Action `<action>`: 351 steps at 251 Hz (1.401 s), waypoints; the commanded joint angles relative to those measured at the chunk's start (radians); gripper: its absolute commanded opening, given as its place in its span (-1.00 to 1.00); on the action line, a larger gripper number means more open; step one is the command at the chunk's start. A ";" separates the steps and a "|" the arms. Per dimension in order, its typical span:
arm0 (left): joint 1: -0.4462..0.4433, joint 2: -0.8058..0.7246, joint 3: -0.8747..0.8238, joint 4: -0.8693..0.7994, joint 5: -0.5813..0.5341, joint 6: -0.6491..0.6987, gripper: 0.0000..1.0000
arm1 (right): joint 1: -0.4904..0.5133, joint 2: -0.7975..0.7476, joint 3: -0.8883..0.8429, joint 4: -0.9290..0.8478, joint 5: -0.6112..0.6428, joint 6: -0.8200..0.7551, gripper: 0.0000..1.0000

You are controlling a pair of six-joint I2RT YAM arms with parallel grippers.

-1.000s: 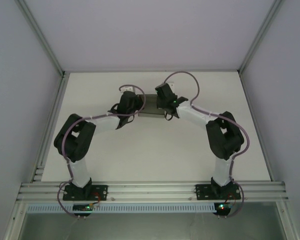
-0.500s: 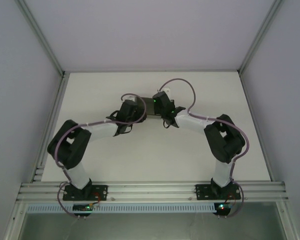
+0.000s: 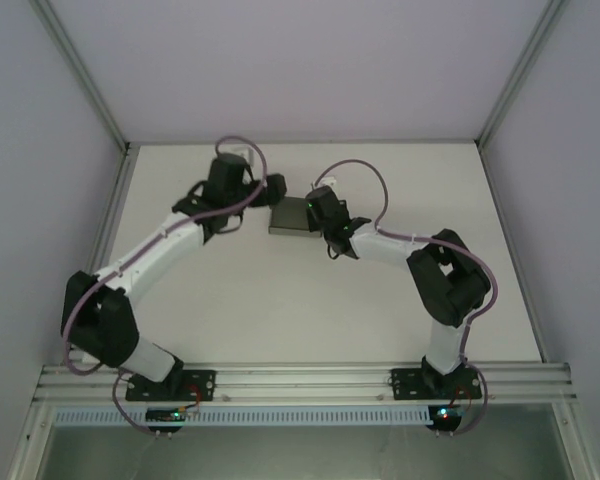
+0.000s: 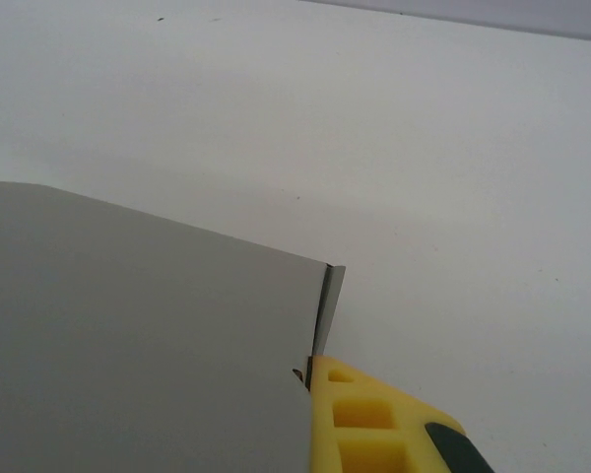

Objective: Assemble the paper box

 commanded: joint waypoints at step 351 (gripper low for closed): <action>0.166 0.527 -0.103 0.270 0.522 -0.054 0.11 | 0.074 -0.398 -0.277 -0.198 -0.328 -0.054 0.82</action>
